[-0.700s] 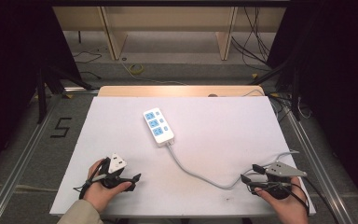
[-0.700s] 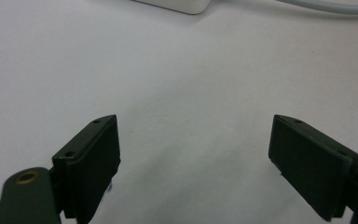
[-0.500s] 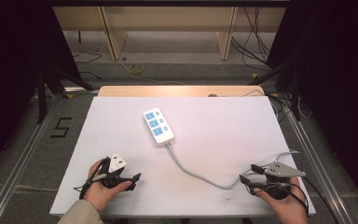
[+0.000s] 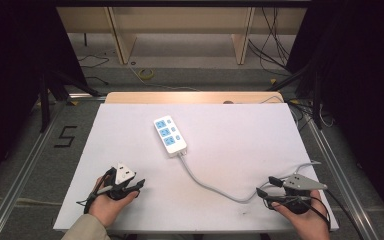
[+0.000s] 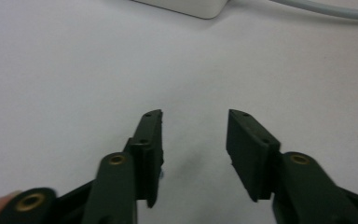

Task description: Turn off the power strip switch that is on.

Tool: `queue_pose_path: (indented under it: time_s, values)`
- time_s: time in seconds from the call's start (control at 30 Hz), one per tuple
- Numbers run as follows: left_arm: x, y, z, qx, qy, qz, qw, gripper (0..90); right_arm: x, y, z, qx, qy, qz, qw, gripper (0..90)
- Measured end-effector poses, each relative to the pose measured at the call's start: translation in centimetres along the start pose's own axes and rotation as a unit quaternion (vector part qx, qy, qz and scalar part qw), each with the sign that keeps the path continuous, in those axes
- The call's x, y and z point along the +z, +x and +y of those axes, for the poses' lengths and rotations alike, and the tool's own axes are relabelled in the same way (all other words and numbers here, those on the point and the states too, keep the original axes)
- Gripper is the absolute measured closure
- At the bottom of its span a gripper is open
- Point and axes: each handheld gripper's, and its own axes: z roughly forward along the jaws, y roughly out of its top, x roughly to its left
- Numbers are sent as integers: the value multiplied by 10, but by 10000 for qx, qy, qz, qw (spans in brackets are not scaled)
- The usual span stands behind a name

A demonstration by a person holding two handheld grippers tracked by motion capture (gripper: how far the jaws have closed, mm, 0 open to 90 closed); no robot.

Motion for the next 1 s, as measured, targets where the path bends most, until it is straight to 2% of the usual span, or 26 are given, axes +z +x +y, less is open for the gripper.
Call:
queue_pose_path:
  time_s: [0.1, 0.2, 0.33, 0.53, 0.8, 1.0]
  values:
    - [-2, 2, 0, -85, -37, 57, 9999, 809, 1, 0, 0, -5, 12, 7, 10000, 366]
    - [-3, 3, 0, -131, -30, 82, 9999, 895, 1, 0, 0, -1, 22, 15, 10000, 366]
    - [-3, 1, 1, -42, 105, 45, 9999, 897, 1, 0, 0, 10, 31, 18, 10000, 366]
    - [-2, -1, 6, -59, 133, -62, 9999, 897, 2, 0, 0, -24, 14, 55, 10000, 366]
    - [-2, -1, 12, -192, 87, -98, 9997, 897, 2, 1, 0, -41, 40, 69, 10000, 366]
    - [-2, 0, 15, -255, 164, -103, 9995, 898, 4, 1, 0, -53, 68, 78, 9999, 367]
